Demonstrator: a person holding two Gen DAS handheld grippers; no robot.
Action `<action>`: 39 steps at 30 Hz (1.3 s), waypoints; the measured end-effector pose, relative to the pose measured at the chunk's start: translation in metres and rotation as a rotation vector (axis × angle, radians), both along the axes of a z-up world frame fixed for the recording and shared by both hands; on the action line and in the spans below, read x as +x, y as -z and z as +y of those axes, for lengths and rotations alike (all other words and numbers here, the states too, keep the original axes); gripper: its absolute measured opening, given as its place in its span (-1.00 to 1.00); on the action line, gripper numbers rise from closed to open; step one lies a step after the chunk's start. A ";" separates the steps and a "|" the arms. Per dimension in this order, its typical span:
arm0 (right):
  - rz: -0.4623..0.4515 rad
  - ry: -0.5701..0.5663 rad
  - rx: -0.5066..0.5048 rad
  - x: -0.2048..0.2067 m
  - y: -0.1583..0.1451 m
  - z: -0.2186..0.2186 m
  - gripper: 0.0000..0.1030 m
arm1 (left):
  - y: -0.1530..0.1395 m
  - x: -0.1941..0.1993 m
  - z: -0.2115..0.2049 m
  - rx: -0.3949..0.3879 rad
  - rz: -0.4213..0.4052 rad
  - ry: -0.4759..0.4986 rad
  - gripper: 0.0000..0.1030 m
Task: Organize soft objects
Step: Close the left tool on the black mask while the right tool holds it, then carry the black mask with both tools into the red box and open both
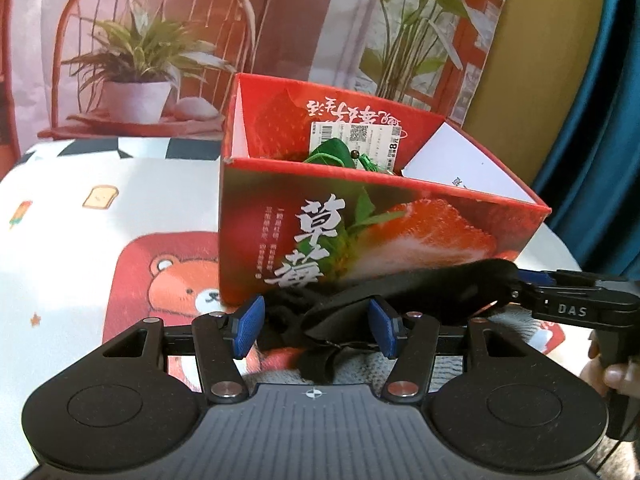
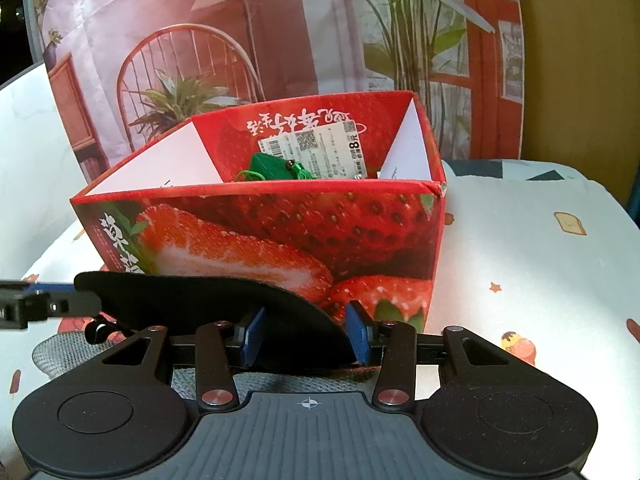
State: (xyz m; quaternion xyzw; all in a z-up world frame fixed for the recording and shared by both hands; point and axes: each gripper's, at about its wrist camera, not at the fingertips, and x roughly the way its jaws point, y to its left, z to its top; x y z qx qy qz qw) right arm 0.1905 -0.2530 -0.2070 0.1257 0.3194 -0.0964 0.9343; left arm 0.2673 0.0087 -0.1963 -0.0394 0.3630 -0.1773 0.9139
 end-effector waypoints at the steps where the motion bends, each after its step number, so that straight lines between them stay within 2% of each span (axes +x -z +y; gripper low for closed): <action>1: 0.001 0.001 0.001 0.000 0.000 0.000 -0.20 | 0.000 0.001 -0.001 0.002 -0.001 0.006 0.15; 4: 0.001 0.000 -0.001 -0.002 0.000 0.000 -0.20 | 0.001 0.002 -0.006 -0.001 -0.009 0.048 -0.03; 6: 0.003 0.000 -0.007 -0.004 0.001 -0.001 -0.20 | 0.002 0.001 -0.010 0.025 -0.015 0.056 -0.49; 8: 0.008 0.007 -0.001 -0.006 0.003 -0.003 -0.20 | 0.004 -0.001 -0.011 0.055 -0.022 0.050 -0.63; 12: 0.005 0.014 0.013 -0.010 0.005 -0.008 -0.25 | 0.007 0.000 -0.003 0.022 -0.007 0.036 -0.75; 13: 0.001 0.010 0.017 -0.010 0.005 -0.009 -0.30 | 0.006 -0.001 -0.002 0.024 -0.009 0.032 -0.76; 15: -0.001 0.007 0.013 -0.012 0.004 -0.009 -0.57 | 0.005 -0.002 -0.003 0.028 -0.018 0.025 -0.80; 18: -0.026 -0.006 0.013 -0.014 -0.002 -0.008 -0.75 | -0.003 -0.006 -0.001 0.021 -0.044 0.010 -0.82; 23: -0.092 -0.038 0.002 -0.020 -0.024 -0.004 -0.79 | -0.027 -0.013 0.004 0.016 -0.102 -0.007 -0.83; 30: -0.223 -0.075 -0.023 -0.022 -0.071 -0.002 -0.82 | -0.075 -0.025 0.009 -0.010 -0.234 -0.030 -0.84; 39: -0.328 -0.098 -0.129 0.005 -0.126 -0.011 -0.84 | -0.120 0.000 -0.009 0.021 -0.377 -0.040 -0.84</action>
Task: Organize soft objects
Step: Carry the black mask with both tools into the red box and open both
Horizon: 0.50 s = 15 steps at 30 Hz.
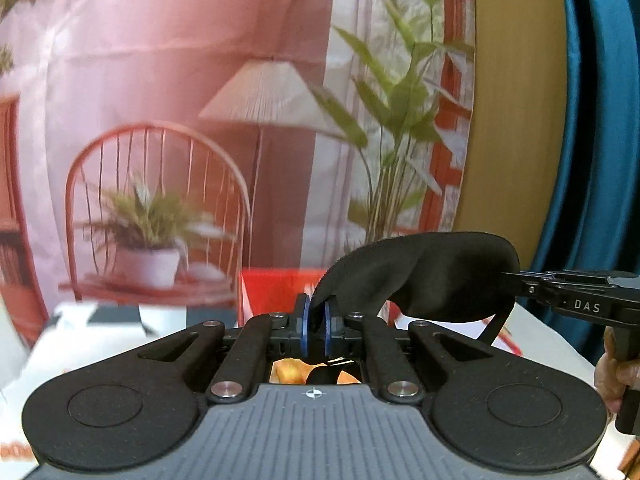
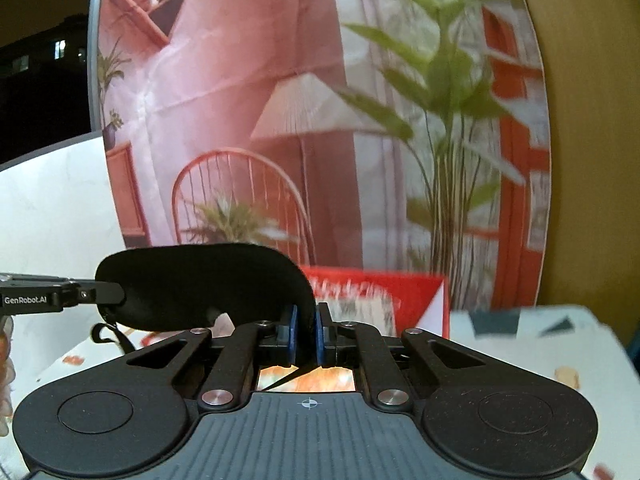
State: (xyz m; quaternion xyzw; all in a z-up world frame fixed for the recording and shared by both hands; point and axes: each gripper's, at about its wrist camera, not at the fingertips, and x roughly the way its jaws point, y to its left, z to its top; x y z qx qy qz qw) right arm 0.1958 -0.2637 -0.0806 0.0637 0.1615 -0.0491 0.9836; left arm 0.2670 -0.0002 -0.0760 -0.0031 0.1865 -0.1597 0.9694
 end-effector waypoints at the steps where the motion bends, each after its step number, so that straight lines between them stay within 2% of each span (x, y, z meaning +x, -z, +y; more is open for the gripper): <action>1: -0.005 0.003 -0.011 0.006 -0.004 -0.002 -0.84 | -0.003 0.007 -0.003 0.007 -0.006 -0.004 -0.84; 6: 0.002 0.032 -0.059 0.045 -0.015 -0.016 -0.84 | -0.005 0.047 -0.019 0.047 -0.002 -0.034 -0.84; 8: 0.015 0.041 -0.091 0.061 -0.014 -0.021 -0.84 | 0.000 0.065 -0.024 0.058 0.023 -0.042 -0.84; 15: 0.165 0.058 -0.122 0.102 0.026 -0.034 -0.84 | 0.043 0.106 -0.030 0.105 0.192 -0.043 -0.84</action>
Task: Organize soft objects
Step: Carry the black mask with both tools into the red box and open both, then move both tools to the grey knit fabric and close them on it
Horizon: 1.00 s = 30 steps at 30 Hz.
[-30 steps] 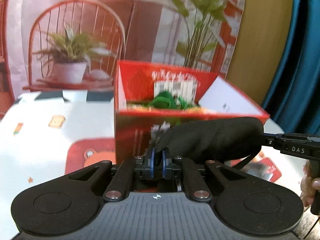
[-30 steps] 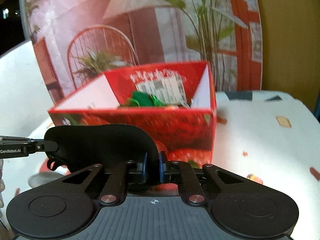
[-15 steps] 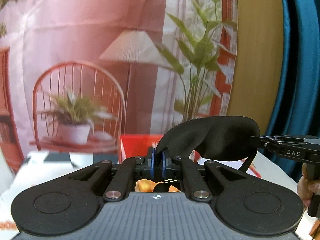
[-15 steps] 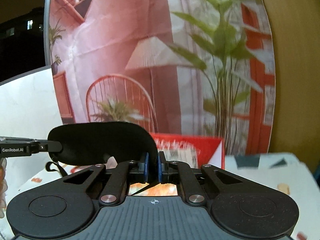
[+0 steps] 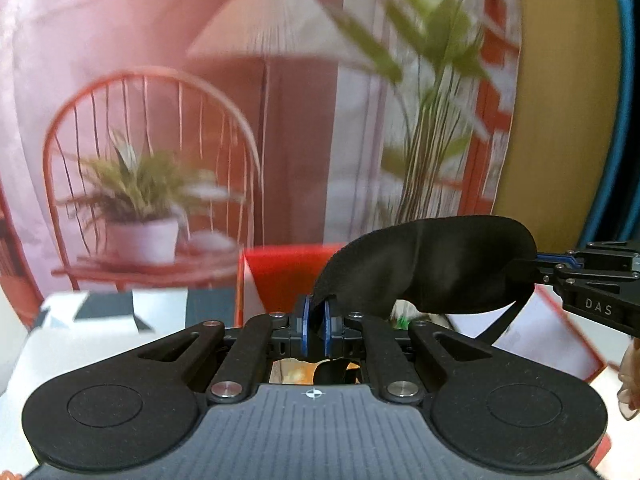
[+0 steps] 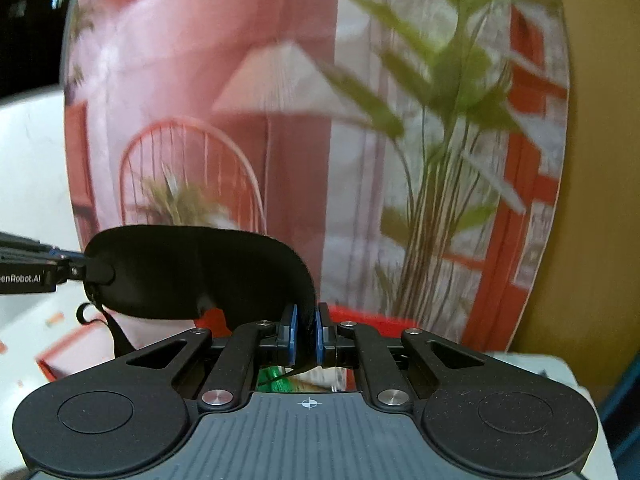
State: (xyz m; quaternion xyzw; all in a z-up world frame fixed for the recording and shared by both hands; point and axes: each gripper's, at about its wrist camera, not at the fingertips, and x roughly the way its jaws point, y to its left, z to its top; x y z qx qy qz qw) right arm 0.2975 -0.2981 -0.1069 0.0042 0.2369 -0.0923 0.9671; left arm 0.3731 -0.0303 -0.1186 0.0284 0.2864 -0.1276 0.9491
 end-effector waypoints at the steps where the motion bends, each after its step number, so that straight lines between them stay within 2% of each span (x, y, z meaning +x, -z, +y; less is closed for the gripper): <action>1: 0.029 0.002 0.006 0.004 0.007 -0.002 -0.84 | 0.006 0.003 0.001 0.004 0.021 0.001 -0.84; 8: 0.147 0.034 0.030 0.013 0.039 -0.006 -0.81 | 0.025 0.013 0.002 0.016 0.099 0.025 -0.79; 10: 0.166 0.048 0.018 0.014 0.042 -0.004 -0.76 | 0.026 0.014 0.001 0.028 0.103 0.024 -0.68; 11: 0.170 0.057 0.004 0.013 0.043 -0.003 -0.69 | 0.025 0.014 0.001 0.028 0.104 0.023 -0.48; 12: 0.168 0.070 -0.008 0.011 0.043 -0.002 -0.60 | 0.024 0.012 0.002 0.023 0.102 0.024 -0.20; 14: 0.161 0.088 -0.010 0.007 0.043 -0.002 -0.51 | 0.020 0.009 0.005 0.006 0.082 0.026 0.09; 18: 0.126 0.108 0.028 -0.005 0.039 -0.006 -0.25 | 0.010 -0.001 0.010 -0.016 0.051 0.022 0.27; 20: 0.106 0.112 0.055 -0.013 0.037 -0.006 -0.17 | 0.005 -0.008 0.014 -0.031 0.035 0.017 0.35; 24: 0.065 0.113 0.090 -0.030 0.032 -0.002 -0.03 | -0.001 -0.023 0.018 -0.037 0.018 0.020 0.38; 30: -0.003 0.115 0.127 -0.058 0.025 0.009 0.07 | -0.003 -0.055 0.025 -0.048 0.013 0.026 0.42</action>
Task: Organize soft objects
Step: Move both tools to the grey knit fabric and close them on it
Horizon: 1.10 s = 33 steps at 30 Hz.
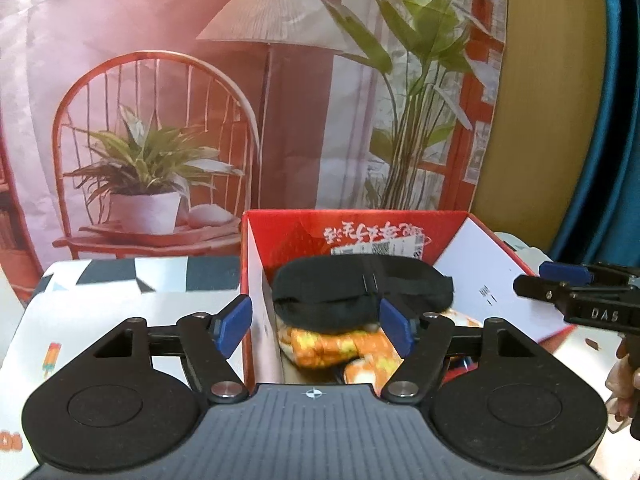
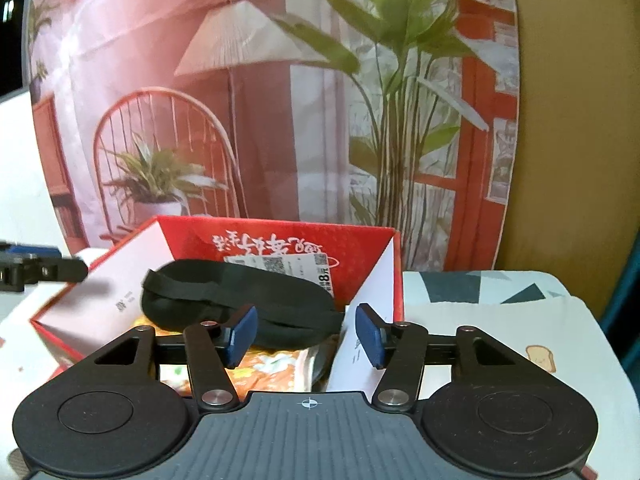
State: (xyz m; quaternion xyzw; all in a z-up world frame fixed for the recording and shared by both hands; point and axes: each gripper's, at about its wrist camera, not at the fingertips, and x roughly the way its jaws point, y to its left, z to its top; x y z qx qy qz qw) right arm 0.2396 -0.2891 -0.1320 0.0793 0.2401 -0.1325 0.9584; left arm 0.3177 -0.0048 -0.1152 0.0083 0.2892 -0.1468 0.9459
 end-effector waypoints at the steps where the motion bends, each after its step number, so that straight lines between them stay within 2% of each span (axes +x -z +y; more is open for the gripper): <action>1: -0.017 0.001 0.008 -0.006 -0.001 0.002 0.08 | 0.001 -0.008 0.002 -0.009 0.001 0.002 0.42; 7: -0.084 0.009 0.033 -0.044 -0.002 0.017 0.09 | 0.010 -0.048 0.010 -0.022 0.013 0.009 0.43; 11: -0.094 0.010 0.047 -0.066 0.006 0.028 0.09 | 0.022 -0.072 0.013 -0.024 0.026 -0.003 0.43; 17: -0.043 0.012 0.063 -0.091 0.038 0.041 0.09 | 0.050 -0.093 0.019 -0.042 0.085 -0.047 0.43; 24: 0.049 0.048 0.111 -0.111 0.084 0.044 0.09 | 0.081 -0.100 0.028 -0.075 0.159 -0.107 0.43; 33: 0.101 0.041 0.121 -0.107 0.104 0.048 0.10 | 0.105 -0.102 0.025 -0.080 0.224 -0.097 0.43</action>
